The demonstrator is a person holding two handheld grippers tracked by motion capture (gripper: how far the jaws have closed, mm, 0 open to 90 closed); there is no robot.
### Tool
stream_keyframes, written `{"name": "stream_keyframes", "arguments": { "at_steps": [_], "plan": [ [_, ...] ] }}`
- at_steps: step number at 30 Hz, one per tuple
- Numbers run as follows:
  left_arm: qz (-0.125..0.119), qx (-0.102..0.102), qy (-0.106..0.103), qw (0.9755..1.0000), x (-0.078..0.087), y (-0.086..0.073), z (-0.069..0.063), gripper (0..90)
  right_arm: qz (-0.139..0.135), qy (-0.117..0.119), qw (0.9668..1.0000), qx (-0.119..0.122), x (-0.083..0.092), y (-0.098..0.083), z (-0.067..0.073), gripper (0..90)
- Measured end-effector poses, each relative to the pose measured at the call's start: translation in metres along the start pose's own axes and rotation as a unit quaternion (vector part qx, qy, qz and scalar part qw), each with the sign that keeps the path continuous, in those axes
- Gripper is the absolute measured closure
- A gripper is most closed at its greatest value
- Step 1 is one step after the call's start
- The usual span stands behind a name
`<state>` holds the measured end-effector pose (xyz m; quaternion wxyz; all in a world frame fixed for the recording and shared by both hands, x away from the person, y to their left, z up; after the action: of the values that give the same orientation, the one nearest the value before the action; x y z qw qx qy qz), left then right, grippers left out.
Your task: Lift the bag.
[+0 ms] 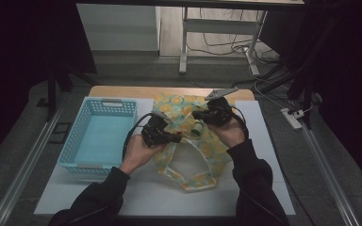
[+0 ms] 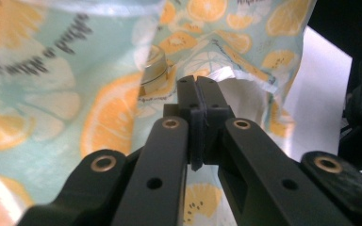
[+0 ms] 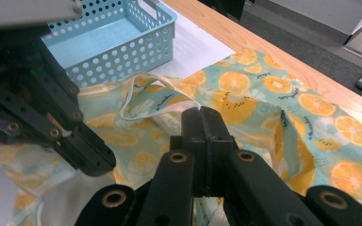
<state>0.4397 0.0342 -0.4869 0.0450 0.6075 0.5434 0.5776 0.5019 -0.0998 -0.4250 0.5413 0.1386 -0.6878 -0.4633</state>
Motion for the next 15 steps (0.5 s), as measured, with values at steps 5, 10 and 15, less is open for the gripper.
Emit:
{"name": "stream_keyframes", "arguments": {
  "at_steps": [5, 10, 15],
  "plan": [
    [-0.011, -0.002, -0.001, 0.9999, 0.014, 0.014, -0.001, 90.0, -0.002, 0.001, 1.0000, 0.001, 0.006, 0.006, -0.001, 90.0],
    [-0.021, -0.001, -0.004, 0.9998, 0.028, 0.027, 0.000, 90.0, -0.004, 0.003, 1.0000, 0.004, 0.012, 0.013, 0.000, 90.0],
    [-0.033, 0.003, -0.010, 0.9994, 0.042, 0.039, 0.000, 90.0, -0.006, 0.003, 1.0000, 0.005, 0.017, 0.016, 0.000, 90.0]
  ]
}}
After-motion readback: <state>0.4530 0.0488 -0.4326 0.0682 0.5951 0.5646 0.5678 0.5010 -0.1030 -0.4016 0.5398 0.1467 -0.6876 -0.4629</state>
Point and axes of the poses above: each handheld gripper's, and its own axes: x roughly backward along the jaws, y roughly out of its top, z roughly to its left, the point moved 7 cm from there along -x, roughly forward along the jaws, and after that the axes turned 1 degree about y, right-handed, at the moved point
